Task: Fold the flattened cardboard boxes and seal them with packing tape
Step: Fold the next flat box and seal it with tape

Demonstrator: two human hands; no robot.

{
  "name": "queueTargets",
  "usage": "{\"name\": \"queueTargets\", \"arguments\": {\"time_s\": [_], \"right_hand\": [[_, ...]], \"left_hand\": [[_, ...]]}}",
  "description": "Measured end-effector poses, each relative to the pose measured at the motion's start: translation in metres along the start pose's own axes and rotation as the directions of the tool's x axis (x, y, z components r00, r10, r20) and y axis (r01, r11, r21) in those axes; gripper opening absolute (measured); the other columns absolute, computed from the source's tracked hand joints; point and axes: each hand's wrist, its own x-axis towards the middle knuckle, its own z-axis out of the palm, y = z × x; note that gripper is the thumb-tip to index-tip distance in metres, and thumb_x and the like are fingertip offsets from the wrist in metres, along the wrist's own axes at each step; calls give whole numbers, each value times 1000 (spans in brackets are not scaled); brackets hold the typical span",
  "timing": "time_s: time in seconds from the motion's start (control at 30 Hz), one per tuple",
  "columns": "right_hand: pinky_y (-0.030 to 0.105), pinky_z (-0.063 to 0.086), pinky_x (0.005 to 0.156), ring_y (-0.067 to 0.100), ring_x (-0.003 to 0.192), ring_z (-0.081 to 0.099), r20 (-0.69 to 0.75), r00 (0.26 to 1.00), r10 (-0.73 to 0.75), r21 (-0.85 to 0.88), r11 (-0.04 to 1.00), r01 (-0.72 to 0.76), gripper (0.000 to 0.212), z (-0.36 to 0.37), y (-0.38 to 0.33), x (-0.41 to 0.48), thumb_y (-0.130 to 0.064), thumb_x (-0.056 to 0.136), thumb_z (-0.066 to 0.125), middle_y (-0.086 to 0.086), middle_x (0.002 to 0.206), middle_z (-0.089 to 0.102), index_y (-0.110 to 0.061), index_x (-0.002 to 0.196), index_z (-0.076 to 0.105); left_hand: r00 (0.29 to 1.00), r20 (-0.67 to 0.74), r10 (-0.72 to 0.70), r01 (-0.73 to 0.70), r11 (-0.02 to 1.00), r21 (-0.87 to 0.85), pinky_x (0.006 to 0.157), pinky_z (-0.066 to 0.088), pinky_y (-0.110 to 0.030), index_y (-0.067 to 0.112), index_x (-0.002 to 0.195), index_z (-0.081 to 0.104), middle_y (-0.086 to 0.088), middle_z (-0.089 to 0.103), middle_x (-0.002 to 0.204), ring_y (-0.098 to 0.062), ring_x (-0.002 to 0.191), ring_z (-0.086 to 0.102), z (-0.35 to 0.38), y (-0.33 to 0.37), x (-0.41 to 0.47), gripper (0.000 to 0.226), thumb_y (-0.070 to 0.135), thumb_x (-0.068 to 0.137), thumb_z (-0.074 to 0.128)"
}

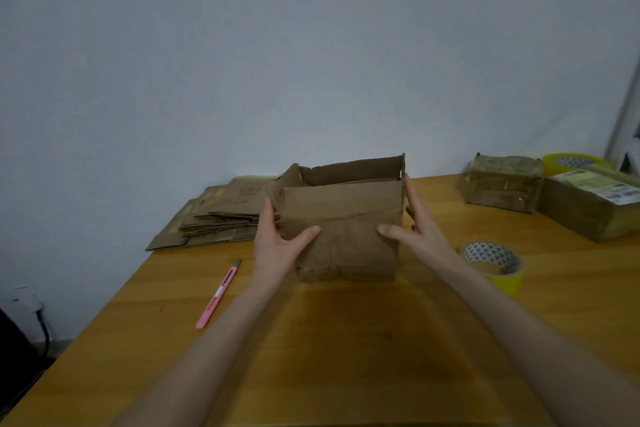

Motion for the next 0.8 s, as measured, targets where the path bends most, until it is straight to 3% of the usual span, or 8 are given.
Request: {"name": "queueTargets", "arguments": {"time_s": [0.07,0.13,0.27,0.37,0.47,0.63,0.7,0.8], "right_hand": [[50,35,108,23,135,29,-15,1000,-8,-24,1000,7,111,-2,-7,3,-56,65,77,0,152,18,-43,149,6],[49,39,105,24,129,36,-5,1000,-14,-64,998,13,108,-2,-11,7,-54,62,74,3,146,25,-39,150,14],[40,41,103,22,125,41,17,1000,-1,-155,988,3,86,3,-1,6,-43,69,76,5,137,35,-20,141,34],[40,40,104,20,125,39,-6,1000,1,-189,982,-2,79,4,3,8,-38,74,76,4,139,34,-17,139,36],[43,39,105,20,126,39,-29,999,-28,-256,967,20,85,5,5,14,-40,74,75,5,143,32,-14,142,32],[42,42,103,18,124,39,-55,996,-68,-357,933,44,86,5,6,17,-41,77,73,-1,148,22,-28,147,26],[43,45,101,17,123,40,-29,994,-106,-402,912,85,72,2,3,19,-40,76,74,-3,149,20,-39,137,36],[43,44,102,20,133,35,68,991,-115,-449,884,134,48,-5,0,23,-49,79,67,-5,154,16,-38,121,46]], "left_hand": [[998,32,46,-47,998,29,102,43,-35,31,136,34,6,43,137,-12,124,43,1,0,2,79,29,71,80],[997,51,56,-59,997,59,102,41,-31,28,139,34,9,36,135,-10,124,39,0,0,3,79,29,73,78],[996,55,72,-76,995,60,108,39,-41,33,136,35,7,33,140,-14,129,38,-4,-4,5,74,36,74,75],[995,58,75,-77,997,24,107,41,-42,45,131,35,6,29,145,-13,132,35,-7,-2,12,76,48,67,76],[990,117,76,-80,997,24,101,45,-39,54,129,34,5,30,142,-15,130,37,-4,2,21,80,55,63,80],[990,132,56,-60,998,31,97,47,-32,35,127,47,0,38,133,-15,122,42,8,6,29,66,46,66,72],[991,135,-2,3,1000,-2,92,51,-27,20,128,46,-1,48,130,-15,117,50,12,3,29,70,40,68,75],[983,172,-58,68,996,-56,85,51,-21,23,125,49,1,58,122,-13,112,57,11,-6,31,59,33,72,74]]}}
